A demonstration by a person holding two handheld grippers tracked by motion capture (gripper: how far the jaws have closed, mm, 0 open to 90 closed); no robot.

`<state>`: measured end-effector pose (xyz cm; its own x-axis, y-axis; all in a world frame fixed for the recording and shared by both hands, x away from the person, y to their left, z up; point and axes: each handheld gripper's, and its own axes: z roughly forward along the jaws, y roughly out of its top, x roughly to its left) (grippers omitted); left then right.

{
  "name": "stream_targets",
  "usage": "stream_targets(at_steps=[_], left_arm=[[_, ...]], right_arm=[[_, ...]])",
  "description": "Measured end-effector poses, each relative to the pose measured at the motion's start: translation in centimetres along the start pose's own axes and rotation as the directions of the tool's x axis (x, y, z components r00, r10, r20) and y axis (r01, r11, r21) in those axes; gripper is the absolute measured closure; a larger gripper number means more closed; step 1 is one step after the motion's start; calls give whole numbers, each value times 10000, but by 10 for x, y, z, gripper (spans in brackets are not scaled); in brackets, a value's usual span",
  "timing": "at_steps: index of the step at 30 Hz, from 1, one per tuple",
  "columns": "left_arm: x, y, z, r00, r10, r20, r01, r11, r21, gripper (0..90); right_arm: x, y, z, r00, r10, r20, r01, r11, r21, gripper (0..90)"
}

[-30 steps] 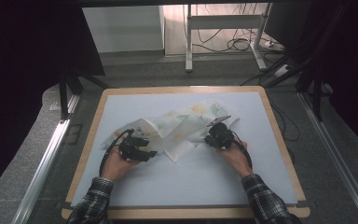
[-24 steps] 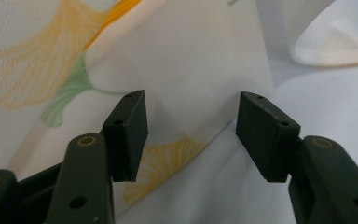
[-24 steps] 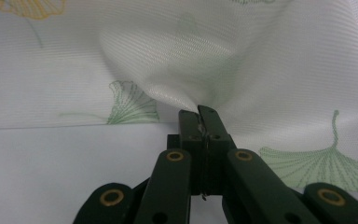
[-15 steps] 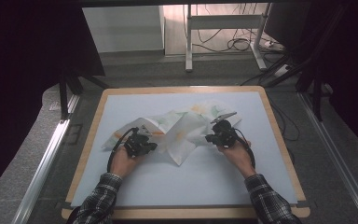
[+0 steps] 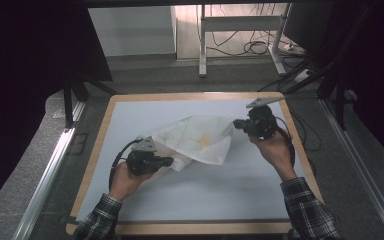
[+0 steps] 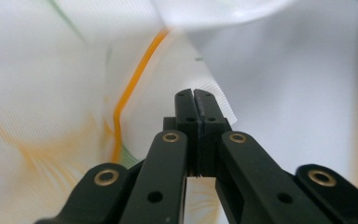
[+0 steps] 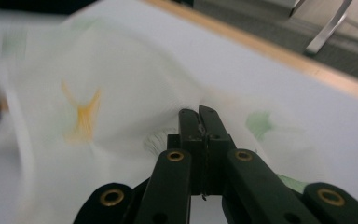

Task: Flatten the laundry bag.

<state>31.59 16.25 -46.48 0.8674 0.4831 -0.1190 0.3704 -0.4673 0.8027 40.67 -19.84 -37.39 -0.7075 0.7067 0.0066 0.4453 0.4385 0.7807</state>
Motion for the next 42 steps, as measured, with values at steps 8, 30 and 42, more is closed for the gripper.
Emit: stream_targets(at_steps=[8,30,42], left_arm=[[-15,-1,-3,9950,135,994,-139,9999,30,680],[34,-18,-1,9555,-729,-2860,964,9929,690,217],[68,-37,34,8883,-1086,-4462,2110,9595,1866,469]], right_arm=[[12,58,48,9985,-26,551,-2,9987,503,724],[-8,-59,42,9934,1126,-227,-1088,9857,1290,395],[-10,-96,98,9812,1810,672,-1903,9653,1788,327]])
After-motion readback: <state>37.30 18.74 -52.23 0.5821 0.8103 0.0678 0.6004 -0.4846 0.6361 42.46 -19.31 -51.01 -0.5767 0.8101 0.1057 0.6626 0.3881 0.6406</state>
